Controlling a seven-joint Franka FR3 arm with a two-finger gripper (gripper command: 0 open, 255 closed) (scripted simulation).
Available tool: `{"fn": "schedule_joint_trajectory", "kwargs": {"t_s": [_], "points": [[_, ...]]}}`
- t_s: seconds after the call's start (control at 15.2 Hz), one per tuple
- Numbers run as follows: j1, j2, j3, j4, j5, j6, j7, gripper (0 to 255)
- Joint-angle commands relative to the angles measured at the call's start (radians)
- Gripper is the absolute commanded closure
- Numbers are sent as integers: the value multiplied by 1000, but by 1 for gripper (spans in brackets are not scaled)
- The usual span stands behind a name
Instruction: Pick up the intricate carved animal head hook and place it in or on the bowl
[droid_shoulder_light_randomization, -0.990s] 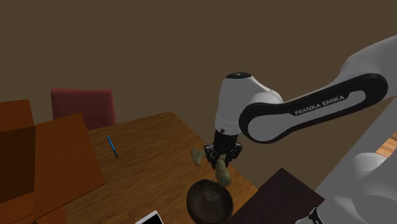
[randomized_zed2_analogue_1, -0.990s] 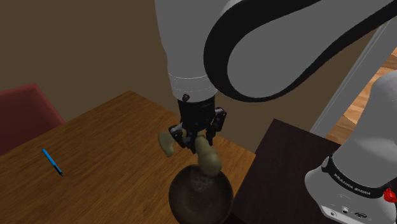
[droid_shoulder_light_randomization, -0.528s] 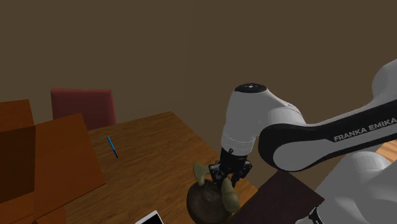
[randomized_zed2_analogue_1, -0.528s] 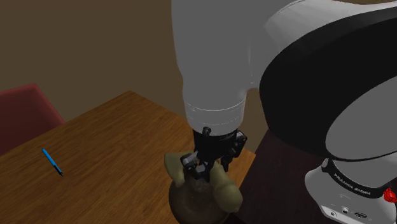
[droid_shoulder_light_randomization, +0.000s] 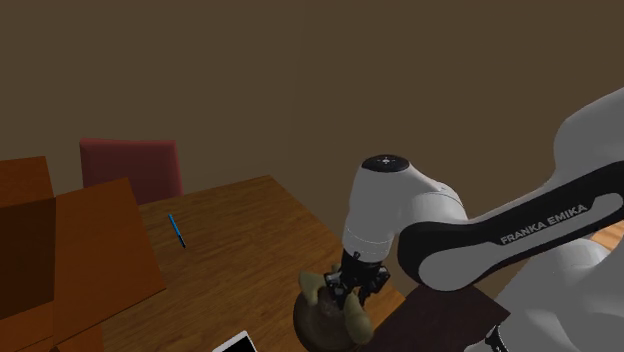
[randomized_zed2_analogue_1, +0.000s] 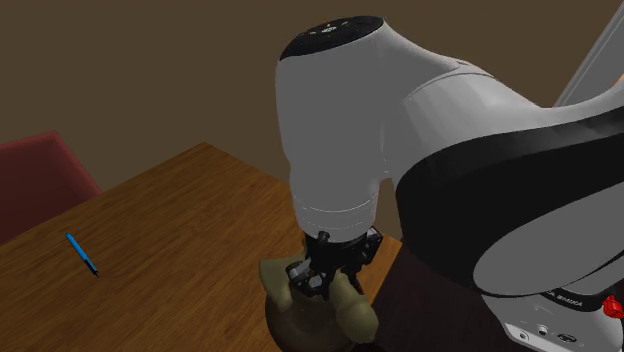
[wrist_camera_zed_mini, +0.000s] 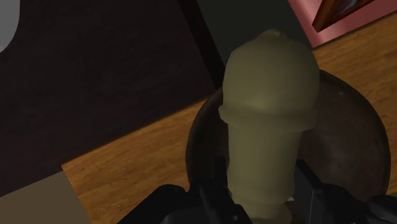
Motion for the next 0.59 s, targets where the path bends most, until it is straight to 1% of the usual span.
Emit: {"fn": "schedule_joint_trajectory", "kwargs": {"t_s": [0.0, 0.33, 0.53], "points": [[-3, 26, 7, -11, -8, 37, 8, 255], [-15, 93, 21, -29, -38, 117, 32, 255], [-15, 93, 21, -29, -38, 117, 32, 255]]}}
